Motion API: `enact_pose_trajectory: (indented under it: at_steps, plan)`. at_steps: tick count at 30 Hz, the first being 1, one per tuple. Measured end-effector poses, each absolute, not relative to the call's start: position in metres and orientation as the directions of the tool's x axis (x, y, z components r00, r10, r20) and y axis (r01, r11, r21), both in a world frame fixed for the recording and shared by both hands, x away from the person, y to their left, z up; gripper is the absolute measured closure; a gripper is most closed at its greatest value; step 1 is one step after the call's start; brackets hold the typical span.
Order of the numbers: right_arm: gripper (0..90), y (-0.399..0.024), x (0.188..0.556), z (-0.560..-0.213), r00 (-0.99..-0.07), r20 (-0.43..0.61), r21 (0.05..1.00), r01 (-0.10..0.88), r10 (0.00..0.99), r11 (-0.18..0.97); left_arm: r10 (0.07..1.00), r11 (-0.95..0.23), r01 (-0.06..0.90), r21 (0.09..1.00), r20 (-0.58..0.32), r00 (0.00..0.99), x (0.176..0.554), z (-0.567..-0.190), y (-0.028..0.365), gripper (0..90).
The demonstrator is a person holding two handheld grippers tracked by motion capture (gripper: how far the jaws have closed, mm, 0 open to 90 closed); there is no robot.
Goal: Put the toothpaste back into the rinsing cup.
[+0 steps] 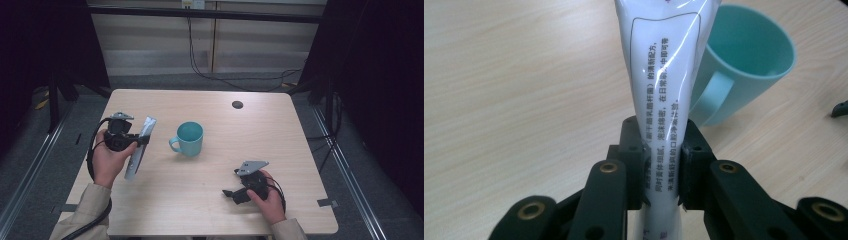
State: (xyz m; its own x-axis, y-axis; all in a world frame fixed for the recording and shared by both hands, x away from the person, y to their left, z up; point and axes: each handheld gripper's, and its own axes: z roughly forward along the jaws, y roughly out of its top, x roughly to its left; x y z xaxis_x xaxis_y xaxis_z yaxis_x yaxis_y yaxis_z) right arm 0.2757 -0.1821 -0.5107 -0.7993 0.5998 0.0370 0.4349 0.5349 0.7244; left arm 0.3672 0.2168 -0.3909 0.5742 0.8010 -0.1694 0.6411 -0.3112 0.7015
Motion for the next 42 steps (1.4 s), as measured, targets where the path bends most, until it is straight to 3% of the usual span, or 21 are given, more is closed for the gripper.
enact_pose_trajectory:
  at_steps: [15,42]
  plan:
    - [12.4,-0.182,0.276,-0.511,-0.799,0.037,0.724,0.435,0.6,0.535,0.798,-0.232,0.563,0.793,-0.175,0.576,0.367,-0.374,0.215,77.0]
    - [12.5,-0.182,0.276,-0.511,-0.799,0.038,0.724,0.436,0.6,0.535,0.787,-0.143,0.498,0.855,-0.207,0.582,0.373,-0.351,0.205,77.0]
